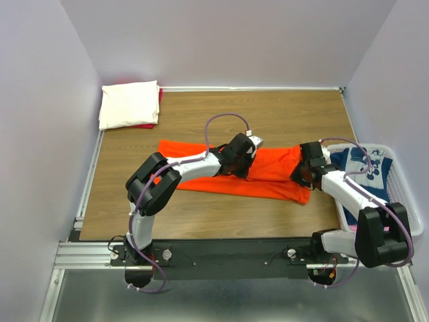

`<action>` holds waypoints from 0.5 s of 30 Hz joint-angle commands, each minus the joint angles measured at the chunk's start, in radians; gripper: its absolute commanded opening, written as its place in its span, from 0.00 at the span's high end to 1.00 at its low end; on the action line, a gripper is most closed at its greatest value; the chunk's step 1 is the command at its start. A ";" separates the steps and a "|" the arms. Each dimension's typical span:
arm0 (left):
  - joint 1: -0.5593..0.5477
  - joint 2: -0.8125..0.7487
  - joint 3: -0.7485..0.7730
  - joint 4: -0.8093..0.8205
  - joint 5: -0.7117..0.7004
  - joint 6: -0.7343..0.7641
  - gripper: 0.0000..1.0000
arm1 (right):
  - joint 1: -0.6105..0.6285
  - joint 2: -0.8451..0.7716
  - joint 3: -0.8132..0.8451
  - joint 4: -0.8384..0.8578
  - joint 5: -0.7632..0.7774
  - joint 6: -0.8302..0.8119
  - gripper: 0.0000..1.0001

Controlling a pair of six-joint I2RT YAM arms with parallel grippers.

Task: Fold and stack the t-shirts
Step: Fold the tshirt

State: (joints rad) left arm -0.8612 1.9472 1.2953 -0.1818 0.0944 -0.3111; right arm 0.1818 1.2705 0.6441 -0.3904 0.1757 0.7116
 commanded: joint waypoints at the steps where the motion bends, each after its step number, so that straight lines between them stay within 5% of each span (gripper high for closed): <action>1: 0.004 -0.011 -0.005 -0.011 0.016 0.000 1.00 | -0.005 -0.034 -0.020 -0.010 0.038 0.005 0.98; 3: 0.004 -0.021 0.004 -0.016 0.019 0.000 0.98 | -0.005 -0.042 -0.018 -0.011 0.036 0.003 0.89; 9: 0.020 -0.083 0.024 -0.056 0.013 0.018 0.66 | -0.005 -0.094 0.012 -0.063 0.031 -0.014 0.60; 15: 0.057 -0.163 0.021 -0.100 -0.027 0.035 0.64 | -0.005 -0.119 0.092 -0.097 -0.001 -0.040 0.56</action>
State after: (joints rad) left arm -0.8303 1.8599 1.2957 -0.2417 0.0937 -0.2974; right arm 0.1810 1.1652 0.6640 -0.4526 0.1776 0.6968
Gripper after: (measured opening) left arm 0.362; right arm 0.437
